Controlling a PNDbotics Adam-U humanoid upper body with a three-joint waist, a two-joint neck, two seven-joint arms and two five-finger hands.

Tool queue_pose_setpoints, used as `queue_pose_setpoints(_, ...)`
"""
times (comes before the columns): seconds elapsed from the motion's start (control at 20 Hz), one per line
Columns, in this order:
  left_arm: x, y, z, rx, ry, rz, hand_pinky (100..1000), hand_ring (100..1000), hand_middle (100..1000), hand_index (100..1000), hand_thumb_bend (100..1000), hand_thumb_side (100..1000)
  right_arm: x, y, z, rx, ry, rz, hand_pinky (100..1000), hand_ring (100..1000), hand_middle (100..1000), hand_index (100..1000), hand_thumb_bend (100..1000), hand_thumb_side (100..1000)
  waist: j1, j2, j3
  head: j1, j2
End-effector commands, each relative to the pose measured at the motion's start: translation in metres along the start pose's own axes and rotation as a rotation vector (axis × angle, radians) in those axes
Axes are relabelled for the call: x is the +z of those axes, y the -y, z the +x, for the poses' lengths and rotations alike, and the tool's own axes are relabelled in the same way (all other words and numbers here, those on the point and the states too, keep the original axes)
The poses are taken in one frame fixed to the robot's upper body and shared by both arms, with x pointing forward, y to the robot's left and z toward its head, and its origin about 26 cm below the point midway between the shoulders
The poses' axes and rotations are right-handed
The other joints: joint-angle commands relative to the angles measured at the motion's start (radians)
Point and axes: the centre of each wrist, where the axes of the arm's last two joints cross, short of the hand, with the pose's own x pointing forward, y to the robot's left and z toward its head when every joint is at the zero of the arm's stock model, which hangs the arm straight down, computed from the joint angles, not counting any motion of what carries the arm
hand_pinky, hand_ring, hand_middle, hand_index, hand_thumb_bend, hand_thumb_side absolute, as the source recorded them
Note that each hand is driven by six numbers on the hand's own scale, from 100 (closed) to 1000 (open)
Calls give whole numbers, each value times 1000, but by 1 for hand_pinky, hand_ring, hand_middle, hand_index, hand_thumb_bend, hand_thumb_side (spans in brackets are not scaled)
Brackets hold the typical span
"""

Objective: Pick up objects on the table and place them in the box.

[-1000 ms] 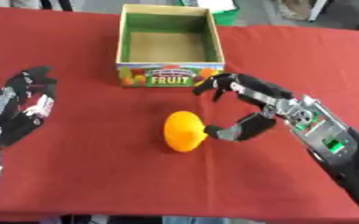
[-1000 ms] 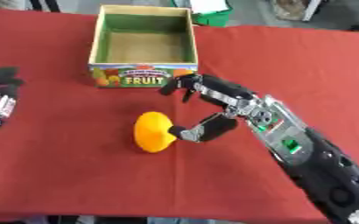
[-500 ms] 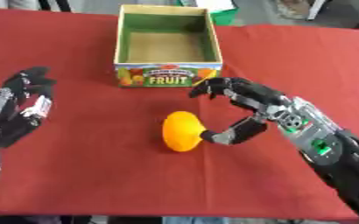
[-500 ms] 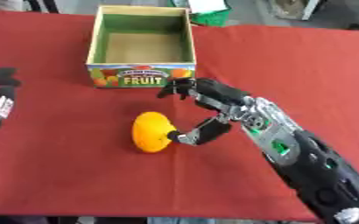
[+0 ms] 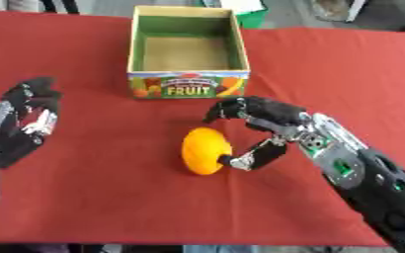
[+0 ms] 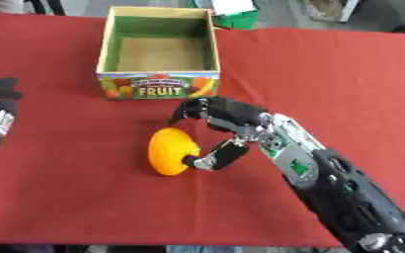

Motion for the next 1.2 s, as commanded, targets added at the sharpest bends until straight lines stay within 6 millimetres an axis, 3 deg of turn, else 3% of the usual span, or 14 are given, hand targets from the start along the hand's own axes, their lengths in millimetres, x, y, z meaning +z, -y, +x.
queue_pose_setpoints(0.05,-4,-4,6,-9,25,0,913,971,878,725,100,556,0,5,-4,37,-16,-18,651,799,558,643,174,100,5,-16,0,-4,-10)
queue_pose_setpoints(0.1,-4,-3,6,-8,24,-1,913,972,879,725,100,556,1,5,-5,39,-26,-32,627,769,495,571,114,100,4,-16,0,-4,-10)
queue_pose_setpoints(0.3,-3,-3,5,-8,22,-2,913,972,879,725,100,556,2,8,-7,32,-63,-140,580,717,363,433,100,100,3,-17,-1,-4,-10)
queue_pose_setpoints(0.5,-3,-4,5,-9,19,-1,913,972,879,725,100,557,5,27,-4,40,-57,-228,579,713,343,414,100,100,2,-19,-3,-1,-9)
queue_pose_setpoints(0.8,-2,-1,3,-1,15,-6,915,974,880,725,100,562,19,93,8,75,-41,-367,583,708,342,411,100,100,-6,-24,8,0,-13)
queue_pose_setpoints(1.0,-7,4,7,11,35,-27,915,973,880,725,100,560,34,122,-8,73,-138,-435,579,700,338,408,100,100,-8,-26,43,-16,-21)
queue_pose_setpoints(1.2,-19,15,17,42,84,-72,918,974,881,725,100,566,47,143,-30,117,-235,-504,583,697,345,416,100,100,-14,-20,116,-69,-38)
